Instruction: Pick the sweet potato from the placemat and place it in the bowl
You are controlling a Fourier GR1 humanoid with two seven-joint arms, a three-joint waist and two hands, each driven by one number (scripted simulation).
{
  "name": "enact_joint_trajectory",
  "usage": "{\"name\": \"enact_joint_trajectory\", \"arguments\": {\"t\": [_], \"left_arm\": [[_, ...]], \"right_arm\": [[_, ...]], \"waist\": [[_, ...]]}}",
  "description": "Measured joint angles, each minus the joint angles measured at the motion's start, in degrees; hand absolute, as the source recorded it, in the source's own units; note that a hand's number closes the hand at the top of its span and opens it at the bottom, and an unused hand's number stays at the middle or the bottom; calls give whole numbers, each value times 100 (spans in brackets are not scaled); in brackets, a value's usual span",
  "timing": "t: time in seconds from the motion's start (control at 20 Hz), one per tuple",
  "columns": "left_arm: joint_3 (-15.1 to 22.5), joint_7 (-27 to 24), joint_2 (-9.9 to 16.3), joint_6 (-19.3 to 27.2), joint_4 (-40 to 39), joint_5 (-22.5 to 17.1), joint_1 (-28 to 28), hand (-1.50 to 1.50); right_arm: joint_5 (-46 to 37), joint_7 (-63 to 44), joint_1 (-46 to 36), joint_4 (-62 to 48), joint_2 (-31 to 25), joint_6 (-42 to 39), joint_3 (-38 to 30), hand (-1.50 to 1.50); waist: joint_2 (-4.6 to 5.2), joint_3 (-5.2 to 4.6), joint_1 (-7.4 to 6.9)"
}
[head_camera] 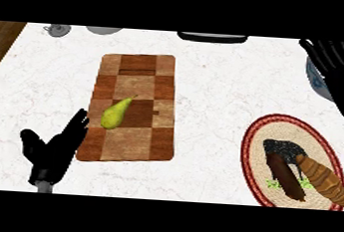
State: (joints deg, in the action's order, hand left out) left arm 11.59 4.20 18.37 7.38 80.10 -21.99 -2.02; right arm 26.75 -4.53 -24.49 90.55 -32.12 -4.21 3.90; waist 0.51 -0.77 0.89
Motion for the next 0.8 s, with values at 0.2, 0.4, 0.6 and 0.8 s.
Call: {"name": "enact_joint_trajectory", "arguments": {"t": [0.2, 0.4, 0.6, 0.8], "left_arm": [[-223, -124, 260, 220, 182, 268, 229, 0], [-473, -271, 580, 476, 275, 562, 453, 0], [-730, -322, 774, 704, 355, 671, 437, 0], [-920, -299, 922, 848, 435, 726, 387, 0]], "right_arm": [[-593, 241, -31, 561, -382, -426, 371, 150], [-1890, 306, -262, 1069, -1398, -863, 762, -150], [-3301, 250, 290, 1389, -2151, -340, 717, -150], [-4442, 669, 1397, 2012, -2439, 304, 893, -150]], "waist": [[-75, 50, -28], [-262, -4, 90], [-298, 60, 438], [-274, 97, 621]]}}
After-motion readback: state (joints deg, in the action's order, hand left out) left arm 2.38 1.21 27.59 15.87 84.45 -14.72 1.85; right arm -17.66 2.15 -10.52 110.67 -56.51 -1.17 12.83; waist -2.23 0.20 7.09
